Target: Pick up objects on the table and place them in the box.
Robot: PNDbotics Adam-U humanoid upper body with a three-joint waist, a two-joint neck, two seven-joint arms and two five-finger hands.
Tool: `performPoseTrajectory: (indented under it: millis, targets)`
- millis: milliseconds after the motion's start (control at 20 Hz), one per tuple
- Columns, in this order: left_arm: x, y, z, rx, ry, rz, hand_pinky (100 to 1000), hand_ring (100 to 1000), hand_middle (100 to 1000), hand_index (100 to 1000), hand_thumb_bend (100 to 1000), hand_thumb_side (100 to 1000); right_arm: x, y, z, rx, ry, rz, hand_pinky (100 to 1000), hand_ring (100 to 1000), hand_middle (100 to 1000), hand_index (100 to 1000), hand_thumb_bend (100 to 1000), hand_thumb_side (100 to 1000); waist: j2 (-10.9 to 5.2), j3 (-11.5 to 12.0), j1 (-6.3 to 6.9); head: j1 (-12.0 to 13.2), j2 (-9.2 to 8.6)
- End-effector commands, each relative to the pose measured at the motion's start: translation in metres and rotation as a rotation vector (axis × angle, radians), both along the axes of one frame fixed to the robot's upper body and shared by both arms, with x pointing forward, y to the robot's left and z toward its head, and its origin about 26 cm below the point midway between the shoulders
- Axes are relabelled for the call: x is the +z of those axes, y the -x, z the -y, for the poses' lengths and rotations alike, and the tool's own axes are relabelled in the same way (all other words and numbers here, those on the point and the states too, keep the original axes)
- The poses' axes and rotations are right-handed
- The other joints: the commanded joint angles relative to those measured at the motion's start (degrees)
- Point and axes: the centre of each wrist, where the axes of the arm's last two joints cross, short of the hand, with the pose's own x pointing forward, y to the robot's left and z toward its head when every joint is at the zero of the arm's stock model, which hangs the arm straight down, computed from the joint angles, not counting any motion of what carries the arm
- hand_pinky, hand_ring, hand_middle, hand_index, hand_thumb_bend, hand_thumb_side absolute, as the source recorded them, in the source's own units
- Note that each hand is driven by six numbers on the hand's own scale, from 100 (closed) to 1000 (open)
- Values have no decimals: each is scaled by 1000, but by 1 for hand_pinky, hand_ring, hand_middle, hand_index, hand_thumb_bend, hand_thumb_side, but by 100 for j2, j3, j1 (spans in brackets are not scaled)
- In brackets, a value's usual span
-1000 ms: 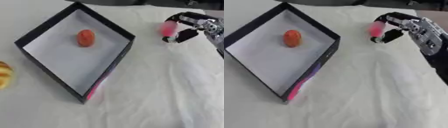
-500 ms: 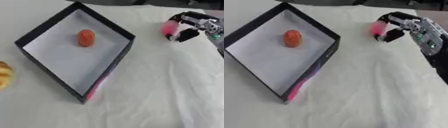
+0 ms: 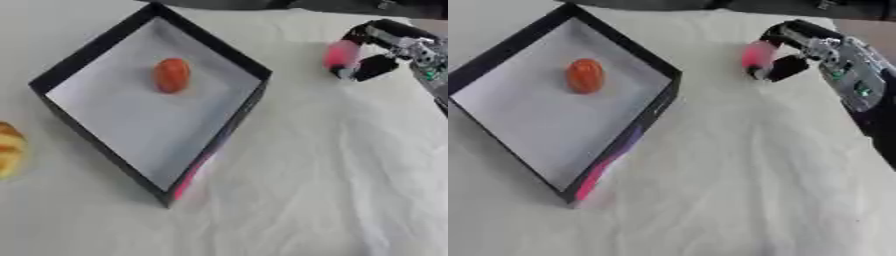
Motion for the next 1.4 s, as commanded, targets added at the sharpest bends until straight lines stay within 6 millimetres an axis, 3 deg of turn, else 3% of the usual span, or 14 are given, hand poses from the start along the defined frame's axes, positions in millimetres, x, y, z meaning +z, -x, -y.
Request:
performPoseTrajectory:
  millis: [50,1100,1400]
  targets:
    - [8,3,0,0,-27,27,913,927,936,819,141,795,18,8,6,-17,46,61,847,745,573,727,341,320,-38,-1,-41,-14,-38]
    - [9,5,-3,0,-29,27,913,926,935,819,143,779,48,27,-16,77,88,164,845,734,572,734,331,370,-295,-113,-8,4,96]
    - [8,6,-6,12,-24,21,912,926,935,819,144,775,79,41,-42,173,99,268,845,727,560,728,305,316,-426,-186,25,34,245]
